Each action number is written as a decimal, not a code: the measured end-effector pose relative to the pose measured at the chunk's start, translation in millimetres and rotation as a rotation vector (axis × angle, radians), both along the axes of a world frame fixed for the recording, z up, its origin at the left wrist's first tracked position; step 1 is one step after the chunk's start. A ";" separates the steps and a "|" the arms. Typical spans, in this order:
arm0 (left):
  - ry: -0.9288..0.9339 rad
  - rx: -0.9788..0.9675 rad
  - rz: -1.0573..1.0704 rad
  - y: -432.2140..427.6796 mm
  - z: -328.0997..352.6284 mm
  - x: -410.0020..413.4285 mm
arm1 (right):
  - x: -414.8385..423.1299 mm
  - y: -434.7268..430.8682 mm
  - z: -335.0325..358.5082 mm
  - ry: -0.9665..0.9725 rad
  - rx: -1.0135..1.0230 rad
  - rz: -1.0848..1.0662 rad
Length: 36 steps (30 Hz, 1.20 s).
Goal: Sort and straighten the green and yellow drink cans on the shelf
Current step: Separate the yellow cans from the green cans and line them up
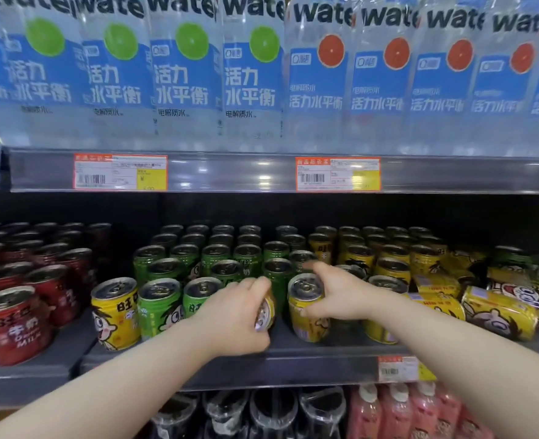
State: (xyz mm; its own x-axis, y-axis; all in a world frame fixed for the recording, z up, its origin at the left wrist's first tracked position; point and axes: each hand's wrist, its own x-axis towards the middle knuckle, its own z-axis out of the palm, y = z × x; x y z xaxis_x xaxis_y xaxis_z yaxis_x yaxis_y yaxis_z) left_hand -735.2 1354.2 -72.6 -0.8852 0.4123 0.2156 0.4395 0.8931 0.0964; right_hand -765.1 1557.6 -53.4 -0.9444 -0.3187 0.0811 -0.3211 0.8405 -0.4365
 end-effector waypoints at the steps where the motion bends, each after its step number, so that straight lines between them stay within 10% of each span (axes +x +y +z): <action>1: -0.035 0.081 0.019 2.1 4.6 -2.2 | -1.9 0.8 0.2 -0.021 0.015 -0.025; 20: -0.199 0.307 -0.103 33.2 -9.3 -28.4 | 15.9 14.5 9.4 0.157 0.591 -0.105; 31: 0.032 0.156 -0.013 63.0 -9.9 -17.0 | 32.4 94.3 18.6 0.341 0.129 -0.217; 36: 0.162 0.128 -0.107 103.6 2.3 -5.0 | 38.2 170.7 11.9 0.175 0.267 -0.476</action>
